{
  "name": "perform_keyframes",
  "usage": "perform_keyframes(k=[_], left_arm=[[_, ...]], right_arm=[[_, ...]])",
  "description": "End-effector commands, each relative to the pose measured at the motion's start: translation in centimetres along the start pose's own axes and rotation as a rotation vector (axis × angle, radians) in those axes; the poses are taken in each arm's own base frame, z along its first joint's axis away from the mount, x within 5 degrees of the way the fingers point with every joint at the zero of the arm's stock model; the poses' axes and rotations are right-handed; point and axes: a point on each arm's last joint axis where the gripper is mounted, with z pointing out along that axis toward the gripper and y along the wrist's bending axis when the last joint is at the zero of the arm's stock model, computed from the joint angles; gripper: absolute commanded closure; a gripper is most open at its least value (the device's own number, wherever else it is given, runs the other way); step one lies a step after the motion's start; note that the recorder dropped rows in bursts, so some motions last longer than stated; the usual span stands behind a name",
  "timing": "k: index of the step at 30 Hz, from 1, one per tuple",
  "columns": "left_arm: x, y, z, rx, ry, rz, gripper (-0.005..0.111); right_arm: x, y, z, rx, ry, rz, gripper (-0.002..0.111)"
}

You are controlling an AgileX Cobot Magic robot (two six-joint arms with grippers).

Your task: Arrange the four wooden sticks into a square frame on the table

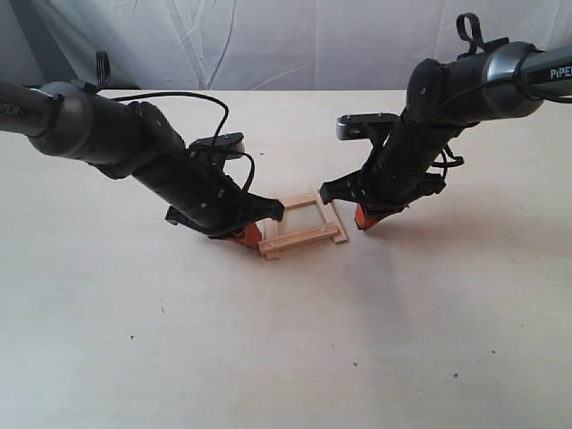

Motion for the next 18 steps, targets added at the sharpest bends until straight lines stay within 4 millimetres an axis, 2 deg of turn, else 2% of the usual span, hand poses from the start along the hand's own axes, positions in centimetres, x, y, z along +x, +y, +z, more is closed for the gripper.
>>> perform_keyframes(k=[1, 12, 18], left_arm=[[0.1, 0.0, 0.4, 0.002, -0.009, -0.019, 0.107], [-0.1, -0.1, 0.3, 0.000, -0.024, -0.021, 0.107], [-0.5, 0.3, -1.4, -0.006, -0.030, 0.001, 0.107]], right_arm=[[-0.1, 1.0, 0.0, -0.010, -0.006, -0.015, 0.108], [-0.3, 1.0, 0.0, -0.008, -0.028, -0.014, 0.108], [-0.6, 0.8, 0.2, -0.001, -0.058, -0.013, 0.108]])
